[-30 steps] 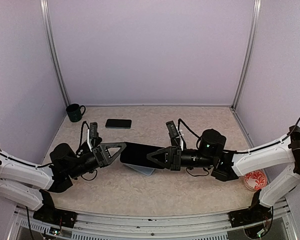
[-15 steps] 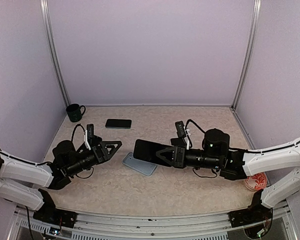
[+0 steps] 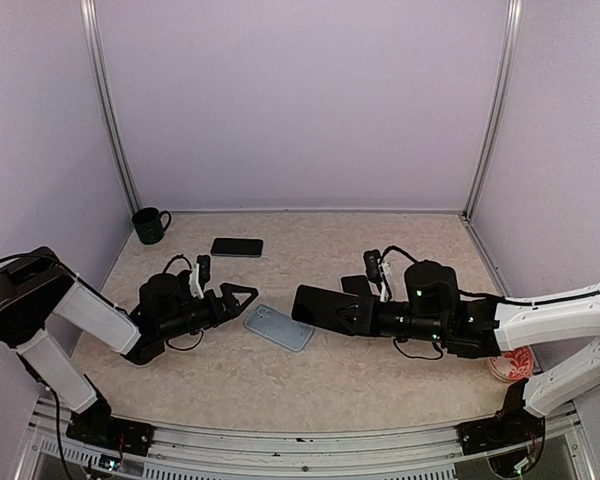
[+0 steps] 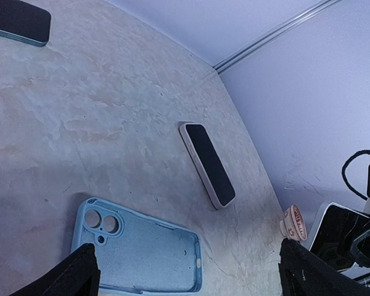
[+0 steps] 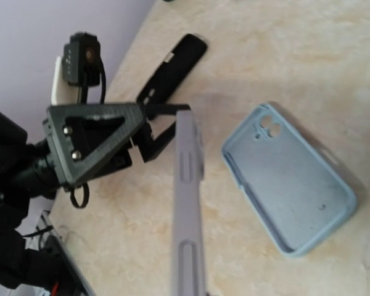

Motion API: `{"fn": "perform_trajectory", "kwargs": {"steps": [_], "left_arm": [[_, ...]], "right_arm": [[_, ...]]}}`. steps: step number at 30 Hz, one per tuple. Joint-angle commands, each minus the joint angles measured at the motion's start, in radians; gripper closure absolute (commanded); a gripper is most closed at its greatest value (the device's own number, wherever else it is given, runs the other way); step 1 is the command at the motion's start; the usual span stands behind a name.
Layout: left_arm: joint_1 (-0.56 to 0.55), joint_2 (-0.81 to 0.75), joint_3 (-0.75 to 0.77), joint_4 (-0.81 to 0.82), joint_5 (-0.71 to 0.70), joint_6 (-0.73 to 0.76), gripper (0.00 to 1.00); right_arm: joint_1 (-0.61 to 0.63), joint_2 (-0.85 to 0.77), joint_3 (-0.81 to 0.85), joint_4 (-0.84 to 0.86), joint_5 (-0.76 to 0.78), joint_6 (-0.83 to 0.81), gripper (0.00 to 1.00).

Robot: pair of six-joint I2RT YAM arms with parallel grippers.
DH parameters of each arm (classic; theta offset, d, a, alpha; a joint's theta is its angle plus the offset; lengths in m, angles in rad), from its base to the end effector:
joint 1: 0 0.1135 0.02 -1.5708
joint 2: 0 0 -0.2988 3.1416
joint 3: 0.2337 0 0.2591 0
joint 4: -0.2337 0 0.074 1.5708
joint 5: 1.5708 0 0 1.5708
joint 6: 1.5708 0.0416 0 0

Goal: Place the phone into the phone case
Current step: Hold the phone case at the center of the board.

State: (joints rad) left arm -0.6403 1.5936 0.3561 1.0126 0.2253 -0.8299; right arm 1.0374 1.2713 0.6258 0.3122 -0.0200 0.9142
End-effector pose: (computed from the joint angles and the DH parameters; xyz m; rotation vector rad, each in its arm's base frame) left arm 0.2171 -0.1733 0.1681 -0.0096 1.9732 -1.2155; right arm 0.1409 0.2402 0.2575 -0.1471 2.1377 1.2755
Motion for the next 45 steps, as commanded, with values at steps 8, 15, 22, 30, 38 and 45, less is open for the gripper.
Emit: {"fn": "perform_trajectory", "kwargs": {"steps": [8,15,22,30,38,45], "left_arm": [[0.051,0.173,0.145,0.012,0.061,0.041,0.01],[0.049,0.226,0.199,-0.069,0.069,0.07,0.01],[0.043,0.26,0.208,-0.106,0.076,0.066,0.01],[-0.02,0.277,0.213,-0.089,0.078,0.029,0.01],[-0.078,0.239,0.152,-0.04,0.042,-0.047,0.01],[-0.142,0.231,0.112,0.018,0.014,-0.104,0.01]], "right_arm": [[-0.011,0.0,0.061,-0.048,0.039,0.01,1.0],[-0.014,0.03,0.085,-0.077,0.051,-0.001,1.0],[-0.027,0.077,0.124,-0.134,0.074,0.038,1.0],[-0.079,0.115,0.133,-0.147,0.03,0.089,1.0],[-0.125,0.205,0.201,-0.215,-0.056,0.128,1.0],[-0.135,0.247,0.207,-0.168,-0.135,0.154,1.0]]}}
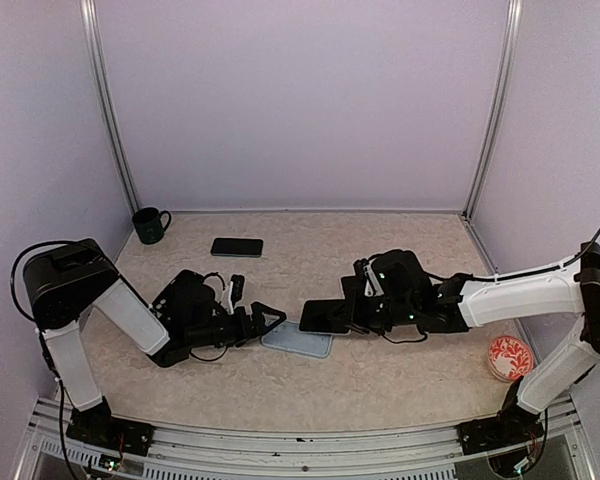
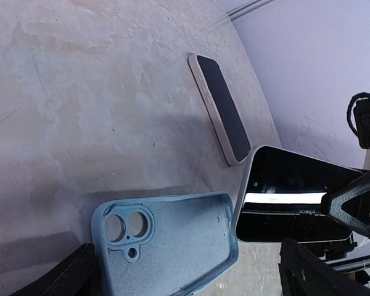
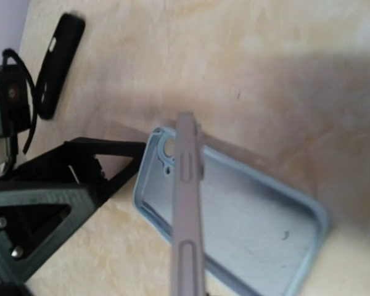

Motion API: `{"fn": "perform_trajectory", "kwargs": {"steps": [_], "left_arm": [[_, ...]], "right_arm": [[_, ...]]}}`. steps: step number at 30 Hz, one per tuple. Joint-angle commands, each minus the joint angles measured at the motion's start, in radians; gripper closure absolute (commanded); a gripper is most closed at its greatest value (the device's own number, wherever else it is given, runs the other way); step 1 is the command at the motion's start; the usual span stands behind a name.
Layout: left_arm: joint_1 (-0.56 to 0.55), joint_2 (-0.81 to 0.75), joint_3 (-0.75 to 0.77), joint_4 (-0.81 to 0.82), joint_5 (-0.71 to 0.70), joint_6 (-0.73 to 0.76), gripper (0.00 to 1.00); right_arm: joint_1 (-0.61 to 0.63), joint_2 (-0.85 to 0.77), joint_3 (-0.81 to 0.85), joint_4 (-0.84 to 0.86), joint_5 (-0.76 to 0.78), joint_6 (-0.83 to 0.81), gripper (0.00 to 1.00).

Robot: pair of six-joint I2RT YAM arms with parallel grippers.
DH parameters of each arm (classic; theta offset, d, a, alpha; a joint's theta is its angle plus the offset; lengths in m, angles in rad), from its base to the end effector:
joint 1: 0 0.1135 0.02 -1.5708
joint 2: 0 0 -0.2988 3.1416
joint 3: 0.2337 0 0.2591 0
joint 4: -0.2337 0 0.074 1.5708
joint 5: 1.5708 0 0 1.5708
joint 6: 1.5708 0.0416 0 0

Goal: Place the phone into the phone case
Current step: Hold the phone case at the center of the board, then install the phone on the phone case.

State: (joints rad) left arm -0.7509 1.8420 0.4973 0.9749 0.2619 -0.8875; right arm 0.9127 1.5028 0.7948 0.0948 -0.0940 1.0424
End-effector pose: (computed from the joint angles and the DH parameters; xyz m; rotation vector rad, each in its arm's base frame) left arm 0.2277 -0.2272 0.1279 0.0471 2.1755 -1.2793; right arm 0.1954 0.2592 0.2269 0.0990 2.4472 1.1182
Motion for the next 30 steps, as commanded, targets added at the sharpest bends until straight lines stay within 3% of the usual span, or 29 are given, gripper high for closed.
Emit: {"fn": "perform_trajectory", "kwargs": {"steps": [1,8,30], "left_arm": [[-0.038,-0.015,-0.039,0.07,-0.026,-0.054,0.01],[-0.057,-0.015,-0.088,0.146,-0.047,-0.1,0.01],[-0.074,-0.023,-0.103,0.159,-0.051,-0.102,0.01]], "right_arm": [[-0.012,0.019,0.039,0.055,-0.074,0.028,1.0],[-0.026,0.066,0.041,0.092,-0.169,0.034,1.0],[-0.075,0.235,0.118,0.197,-0.385,0.085,1.0]]}}
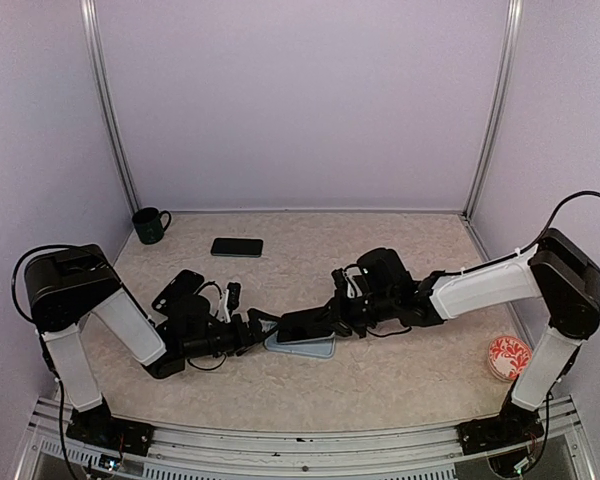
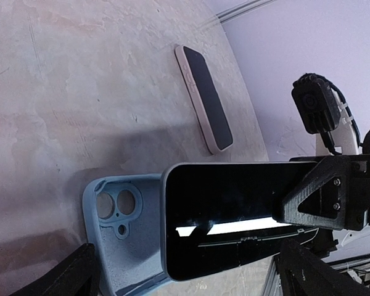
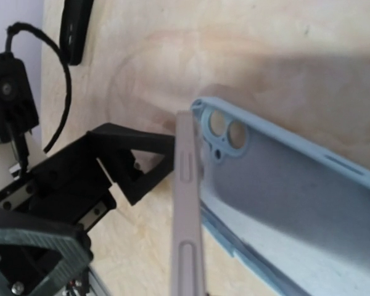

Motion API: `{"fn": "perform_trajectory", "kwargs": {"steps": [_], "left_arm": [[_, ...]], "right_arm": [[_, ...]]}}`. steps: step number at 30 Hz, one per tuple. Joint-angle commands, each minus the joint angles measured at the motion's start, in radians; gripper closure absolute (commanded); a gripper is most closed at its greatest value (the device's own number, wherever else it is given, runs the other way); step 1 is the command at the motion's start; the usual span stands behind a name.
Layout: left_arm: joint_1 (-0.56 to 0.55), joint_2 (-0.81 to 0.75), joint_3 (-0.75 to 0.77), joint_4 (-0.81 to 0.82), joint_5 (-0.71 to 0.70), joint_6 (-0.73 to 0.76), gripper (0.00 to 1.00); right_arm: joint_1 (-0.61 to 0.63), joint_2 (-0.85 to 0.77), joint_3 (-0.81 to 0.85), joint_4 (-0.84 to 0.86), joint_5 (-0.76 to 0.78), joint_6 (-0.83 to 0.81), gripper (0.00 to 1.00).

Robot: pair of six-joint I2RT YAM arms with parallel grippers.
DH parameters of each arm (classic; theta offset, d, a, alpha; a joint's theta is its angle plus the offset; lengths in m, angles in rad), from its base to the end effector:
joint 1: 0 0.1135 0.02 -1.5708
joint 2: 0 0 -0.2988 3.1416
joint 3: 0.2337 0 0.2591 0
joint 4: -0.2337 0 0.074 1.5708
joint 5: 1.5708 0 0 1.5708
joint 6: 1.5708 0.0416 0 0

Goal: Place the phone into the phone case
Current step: Install the phone on the phone case.

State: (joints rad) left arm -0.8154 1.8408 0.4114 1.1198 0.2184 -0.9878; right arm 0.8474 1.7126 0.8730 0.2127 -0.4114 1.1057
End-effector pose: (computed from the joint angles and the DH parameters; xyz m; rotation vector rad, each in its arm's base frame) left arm 0.2017 -0.2273 0.1255 -0.0136 2.1438 -1.3689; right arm 0.2298 0.2854 0.1960 0.0598 2.5937 1.3924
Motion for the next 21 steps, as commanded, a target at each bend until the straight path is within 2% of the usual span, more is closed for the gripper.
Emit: {"fn": "perform_trajectory", "kwargs": {"steps": [1,21], "left_arm": [[-0.01,-0.022,-0.017,0.016,-0.007,0.0,0.01],[-0.01,-0.029,-0.025,0.026,-0.005,0.001,0.01]], "right_arm": [[-0.011,0.031,0.04,0.083,-0.07,0.024,1.0],[-0.044,0.102,0.049,0.124,-0.119,0.039,1.0]]}}
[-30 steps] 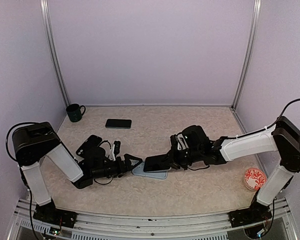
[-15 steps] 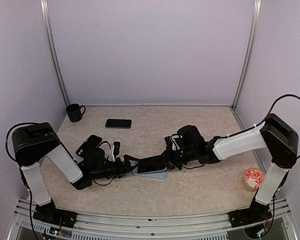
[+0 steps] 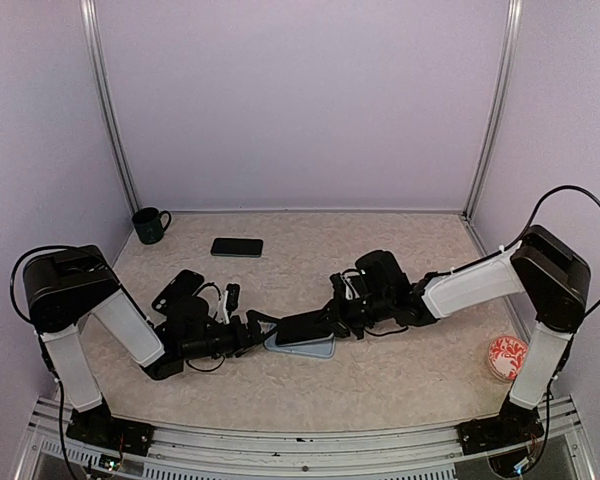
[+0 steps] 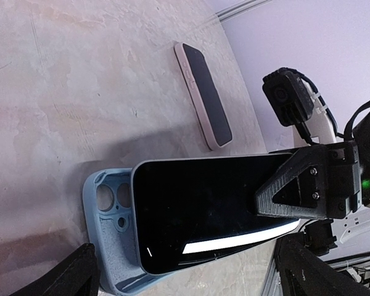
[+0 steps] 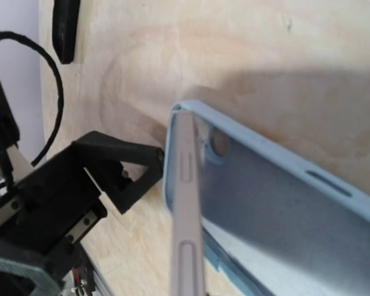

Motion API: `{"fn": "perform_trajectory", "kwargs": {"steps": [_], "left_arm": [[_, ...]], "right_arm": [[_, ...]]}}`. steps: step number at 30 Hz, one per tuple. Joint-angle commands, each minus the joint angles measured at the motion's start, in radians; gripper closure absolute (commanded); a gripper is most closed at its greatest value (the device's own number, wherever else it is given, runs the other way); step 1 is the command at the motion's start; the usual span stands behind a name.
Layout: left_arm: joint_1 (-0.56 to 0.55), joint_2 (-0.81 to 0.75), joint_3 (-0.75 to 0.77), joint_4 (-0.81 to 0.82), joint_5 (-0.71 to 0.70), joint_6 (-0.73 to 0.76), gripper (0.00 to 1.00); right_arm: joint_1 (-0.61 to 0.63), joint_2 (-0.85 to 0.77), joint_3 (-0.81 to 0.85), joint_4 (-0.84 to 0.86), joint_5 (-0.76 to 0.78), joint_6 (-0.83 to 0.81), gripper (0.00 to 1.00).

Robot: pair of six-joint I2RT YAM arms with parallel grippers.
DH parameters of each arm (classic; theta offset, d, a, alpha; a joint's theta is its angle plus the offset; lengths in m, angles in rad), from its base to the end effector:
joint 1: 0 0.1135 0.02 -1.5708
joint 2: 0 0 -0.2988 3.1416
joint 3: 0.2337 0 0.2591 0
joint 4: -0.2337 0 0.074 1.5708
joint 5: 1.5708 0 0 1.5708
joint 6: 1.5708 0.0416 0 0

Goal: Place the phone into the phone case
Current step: Install the phone on the phone case.

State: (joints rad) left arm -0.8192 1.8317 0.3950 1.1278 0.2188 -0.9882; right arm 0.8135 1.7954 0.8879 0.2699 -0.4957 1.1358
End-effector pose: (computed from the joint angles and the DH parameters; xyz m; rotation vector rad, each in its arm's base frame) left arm 0.1978 -0.2249 0.1256 -0.0095 2.1443 -1.3721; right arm 0.2452 0.2882 0.1773 0.0906 2.6348 1.4616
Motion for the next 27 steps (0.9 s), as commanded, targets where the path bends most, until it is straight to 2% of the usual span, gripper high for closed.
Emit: {"fn": "perform_trajectory", "kwargs": {"steps": [1,17,27], "left_arm": [[-0.006,-0.02,-0.007,0.018,-0.004,0.001,0.01],[-0.006,-0.024,-0.001,0.018,0.003,-0.001,0.01],[-0.007,-0.033,0.002,0.011,0.004,-0.002,0.01]], "right_arm": [[-0.011,0.023,0.035,0.067,-0.035,0.009,1.0],[-0.03,0.084,0.019,0.106,-0.119,0.063,1.0],[-0.044,0.098,0.008,0.077,-0.117,0.102,1.0]]}}
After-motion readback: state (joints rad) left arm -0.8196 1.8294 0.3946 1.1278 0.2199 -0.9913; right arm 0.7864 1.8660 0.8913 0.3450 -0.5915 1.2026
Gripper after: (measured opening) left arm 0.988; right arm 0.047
